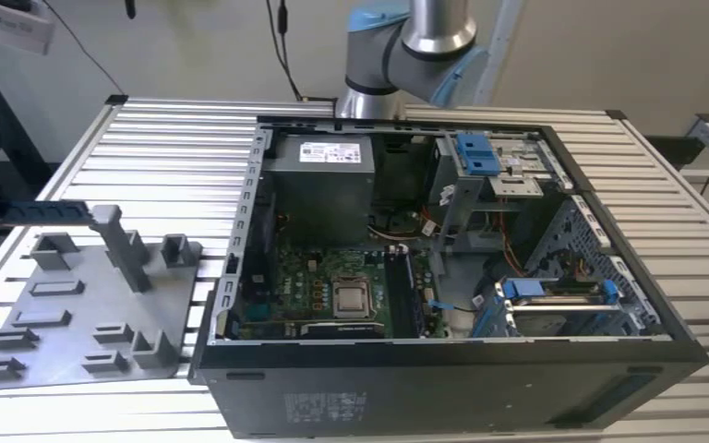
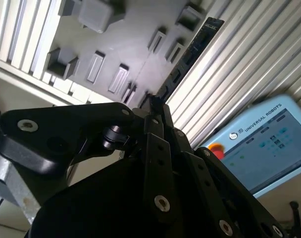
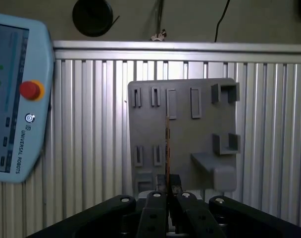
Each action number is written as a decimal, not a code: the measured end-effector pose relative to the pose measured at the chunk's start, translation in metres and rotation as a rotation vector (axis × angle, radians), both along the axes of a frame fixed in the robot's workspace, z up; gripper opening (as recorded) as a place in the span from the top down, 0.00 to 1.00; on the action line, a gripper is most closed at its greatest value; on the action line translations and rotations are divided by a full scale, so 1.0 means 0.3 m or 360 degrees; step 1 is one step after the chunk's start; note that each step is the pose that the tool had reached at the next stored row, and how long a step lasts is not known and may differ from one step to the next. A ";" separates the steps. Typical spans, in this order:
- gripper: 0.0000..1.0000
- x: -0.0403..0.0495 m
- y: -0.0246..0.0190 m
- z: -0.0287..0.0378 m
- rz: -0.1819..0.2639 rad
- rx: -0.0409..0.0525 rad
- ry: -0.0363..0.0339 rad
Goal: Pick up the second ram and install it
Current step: 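Pick up the second ram and move it above second insertion slot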
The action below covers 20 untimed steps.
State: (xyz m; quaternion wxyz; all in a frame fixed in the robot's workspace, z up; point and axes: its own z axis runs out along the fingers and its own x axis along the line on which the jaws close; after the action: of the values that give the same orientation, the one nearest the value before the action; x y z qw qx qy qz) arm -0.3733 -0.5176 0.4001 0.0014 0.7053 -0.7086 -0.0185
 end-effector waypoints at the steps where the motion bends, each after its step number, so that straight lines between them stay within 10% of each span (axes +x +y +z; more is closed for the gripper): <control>1: 0.86 0.002 0.000 0.000 0.0000 0.0000 0.0000; 20: 0.86 0.049 0.000 0.000 0.0000 0.0000 0.0000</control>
State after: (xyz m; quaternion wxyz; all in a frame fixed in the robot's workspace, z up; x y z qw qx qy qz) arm -0.3586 -0.5176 0.4001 0.0013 0.7053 -0.7087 -0.0185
